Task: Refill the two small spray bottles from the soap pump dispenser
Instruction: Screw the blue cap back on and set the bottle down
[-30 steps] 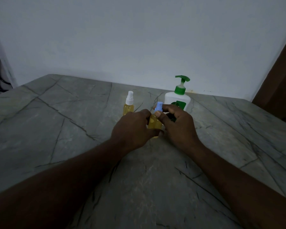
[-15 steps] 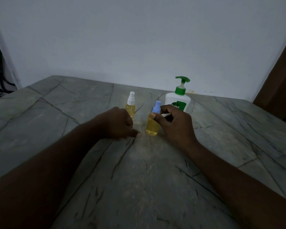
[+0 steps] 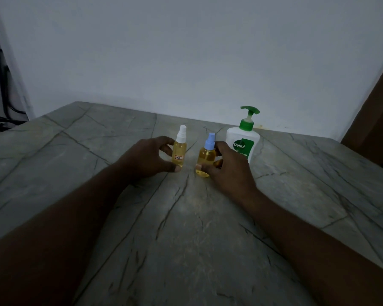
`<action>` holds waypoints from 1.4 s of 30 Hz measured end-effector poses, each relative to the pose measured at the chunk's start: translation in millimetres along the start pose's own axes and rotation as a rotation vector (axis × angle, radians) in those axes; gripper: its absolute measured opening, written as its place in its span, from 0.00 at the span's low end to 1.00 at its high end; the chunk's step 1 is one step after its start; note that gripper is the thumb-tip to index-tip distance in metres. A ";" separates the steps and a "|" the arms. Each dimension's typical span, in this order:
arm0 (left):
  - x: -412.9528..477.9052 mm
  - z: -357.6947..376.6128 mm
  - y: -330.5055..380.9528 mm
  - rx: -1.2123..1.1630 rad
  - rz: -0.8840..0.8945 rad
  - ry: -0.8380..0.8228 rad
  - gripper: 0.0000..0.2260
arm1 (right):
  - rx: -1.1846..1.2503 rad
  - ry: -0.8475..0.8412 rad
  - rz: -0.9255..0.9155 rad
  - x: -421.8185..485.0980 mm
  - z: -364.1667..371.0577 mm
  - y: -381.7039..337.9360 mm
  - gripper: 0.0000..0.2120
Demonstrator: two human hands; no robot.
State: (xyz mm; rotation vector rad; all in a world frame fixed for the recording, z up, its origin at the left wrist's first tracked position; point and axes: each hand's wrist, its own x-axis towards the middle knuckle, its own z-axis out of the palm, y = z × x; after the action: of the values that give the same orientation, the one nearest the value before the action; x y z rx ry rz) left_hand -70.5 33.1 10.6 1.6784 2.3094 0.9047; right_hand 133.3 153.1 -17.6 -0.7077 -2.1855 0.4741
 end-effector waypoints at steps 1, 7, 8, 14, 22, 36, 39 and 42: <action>-0.1 2.2 0.5 -0.026 0.003 0.016 0.35 | 0.000 -0.008 0.005 2.3 1.2 -0.9 0.30; 2.1 9.7 1.1 -0.033 0.023 0.077 0.30 | 0.018 -0.023 0.034 16.1 11.2 -6.7 0.29; 2.5 10.2 0.7 -0.031 0.023 0.086 0.30 | 0.016 -0.020 0.031 18.5 12.6 -7.3 0.29; 2.7 10.8 -1.1 0.009 0.056 0.110 0.21 | 0.032 -0.009 0.024 26.1 19.9 -9.7 0.28; 4.6 10.6 -0.5 0.019 0.051 0.116 0.19 | 0.018 -0.035 0.031 25.4 19.9 -9.9 0.31; 4.1 12.5 6.1 0.051 -0.029 0.092 0.29 | -0.096 0.423 -0.128 19.6 -17.2 -5.1 0.14; 2.8 12.0 6.1 0.039 -0.028 0.108 0.28 | -0.196 0.648 -0.109 24.2 -37.7 7.2 0.17; 3.1 12.1 7.2 0.042 -0.033 0.103 0.29 | -0.126 0.735 0.020 28.4 -50.8 27.6 0.25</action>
State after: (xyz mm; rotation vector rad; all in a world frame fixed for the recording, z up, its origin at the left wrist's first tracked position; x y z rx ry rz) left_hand -60.3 41.9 5.5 1.6417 2.4315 0.9642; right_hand 166.1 197.5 15.6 -0.8131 -1.5208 0.0556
